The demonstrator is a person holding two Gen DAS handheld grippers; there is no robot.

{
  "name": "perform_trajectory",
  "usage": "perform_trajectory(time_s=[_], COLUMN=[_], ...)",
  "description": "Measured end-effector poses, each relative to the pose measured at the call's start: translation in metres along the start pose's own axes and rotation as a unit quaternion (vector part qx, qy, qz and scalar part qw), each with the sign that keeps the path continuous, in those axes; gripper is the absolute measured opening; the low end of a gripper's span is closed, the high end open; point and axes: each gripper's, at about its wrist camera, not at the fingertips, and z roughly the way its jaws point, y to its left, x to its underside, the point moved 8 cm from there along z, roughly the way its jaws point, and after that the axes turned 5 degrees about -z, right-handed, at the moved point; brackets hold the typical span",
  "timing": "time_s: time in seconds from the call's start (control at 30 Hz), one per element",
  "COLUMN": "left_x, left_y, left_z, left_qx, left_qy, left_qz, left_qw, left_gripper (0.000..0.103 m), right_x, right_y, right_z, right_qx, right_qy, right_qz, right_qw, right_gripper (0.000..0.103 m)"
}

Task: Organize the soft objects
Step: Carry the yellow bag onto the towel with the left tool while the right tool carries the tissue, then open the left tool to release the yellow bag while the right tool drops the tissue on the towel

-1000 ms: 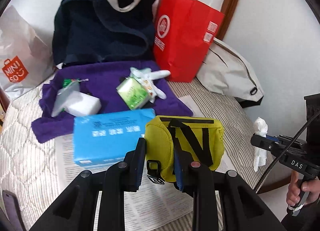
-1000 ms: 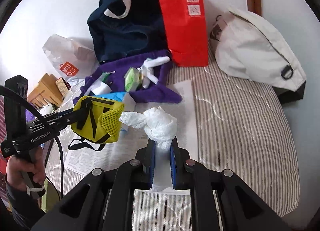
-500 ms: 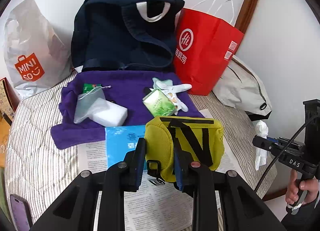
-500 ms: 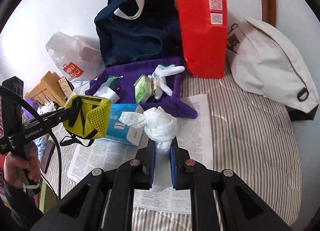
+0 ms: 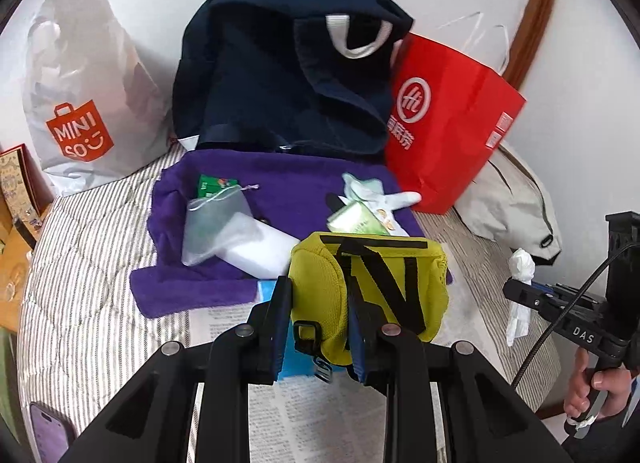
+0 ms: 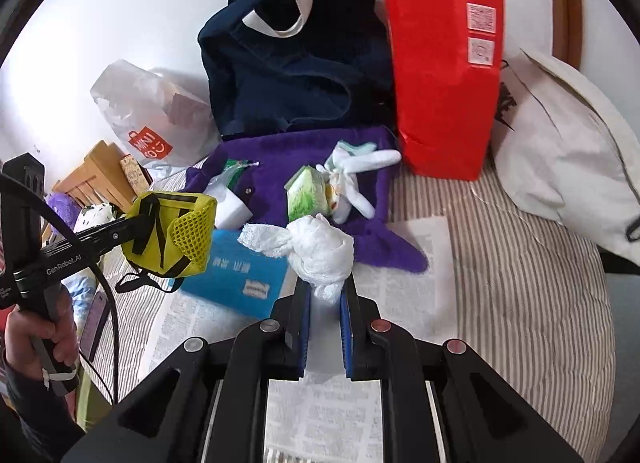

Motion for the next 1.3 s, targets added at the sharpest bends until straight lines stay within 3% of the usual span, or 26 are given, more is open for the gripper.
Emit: perform_trajectory(time_s=[0.43,0.77,1.03,1.3], left_x=[-0.037,-0.07,-0.085,-0.087], left_y=[0.036,0.054,0.063,0.069], left_z=[0.028,0.071,0.104,0.137], left_qx=[-0.007,-0.016,-0.022,-0.03], left_qy=[-0.006,0.004,0.017,0.036], left_qz=[-0.022,-0.029,-0.037,-0.041], left_qw=[0.9997,0.9994,0.9989,0.998], left_gripper=[0.025,0.025,0.025,0.025], right_x=[-0.035,-0.075,-0.102,-0.11], right_y=[-0.006,-0.01,-0.017,-0.022], right_z=[0.06,0.103,0.138,0.176], right_qx=[0.0,0.002,0.003,0.007], right_qy=[0.017,0.02,0.03,0.059], right_qz=[0.004,-0.001,-0.007,-0.018], right_qw=[1.0,1.0,1.0,0.998], right_gripper=[0.013,0.013,0.013,0.013])
